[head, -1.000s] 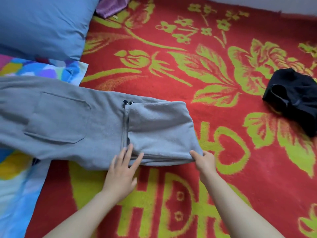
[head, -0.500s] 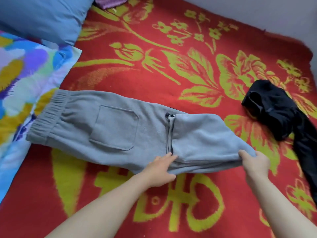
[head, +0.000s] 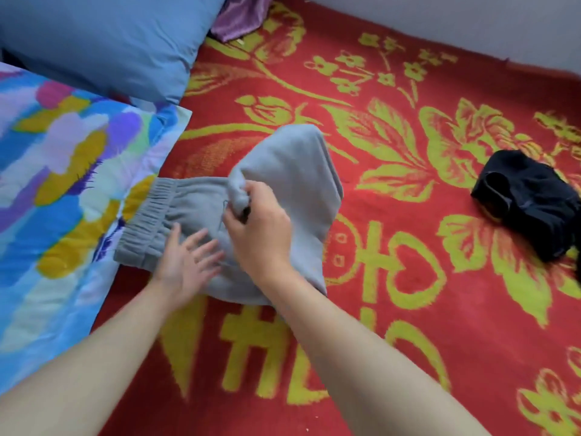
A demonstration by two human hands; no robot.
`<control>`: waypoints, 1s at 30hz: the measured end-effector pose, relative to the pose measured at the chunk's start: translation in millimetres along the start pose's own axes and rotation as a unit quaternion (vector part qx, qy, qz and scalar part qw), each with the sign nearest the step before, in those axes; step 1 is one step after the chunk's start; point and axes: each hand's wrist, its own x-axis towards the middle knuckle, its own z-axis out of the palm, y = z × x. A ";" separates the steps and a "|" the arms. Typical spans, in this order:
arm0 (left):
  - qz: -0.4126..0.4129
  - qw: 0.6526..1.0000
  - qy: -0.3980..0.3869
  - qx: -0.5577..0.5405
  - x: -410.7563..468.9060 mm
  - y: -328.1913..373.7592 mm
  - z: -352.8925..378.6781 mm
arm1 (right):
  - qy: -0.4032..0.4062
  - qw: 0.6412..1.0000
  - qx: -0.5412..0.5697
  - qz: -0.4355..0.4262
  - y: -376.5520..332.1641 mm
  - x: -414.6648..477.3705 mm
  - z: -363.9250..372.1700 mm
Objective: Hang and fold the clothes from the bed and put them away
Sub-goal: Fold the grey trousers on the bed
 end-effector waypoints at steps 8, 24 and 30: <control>0.035 0.960 0.134 0.243 6.4 40.4 -80.3 | -0.268 0.941 -0.200 0.041 58.0 -44.1 37.7; 0.325 0.612 0.277 0.666 3.6 19.8 -120.5 | -0.347 0.818 -0.459 -0.011 139.9 -84.1 49.5; 0.386 0.296 -0.006 0.874 14.3 -3.6 -105.9 | -0.292 0.797 -0.503 -0.163 137.9 -95.6 63.0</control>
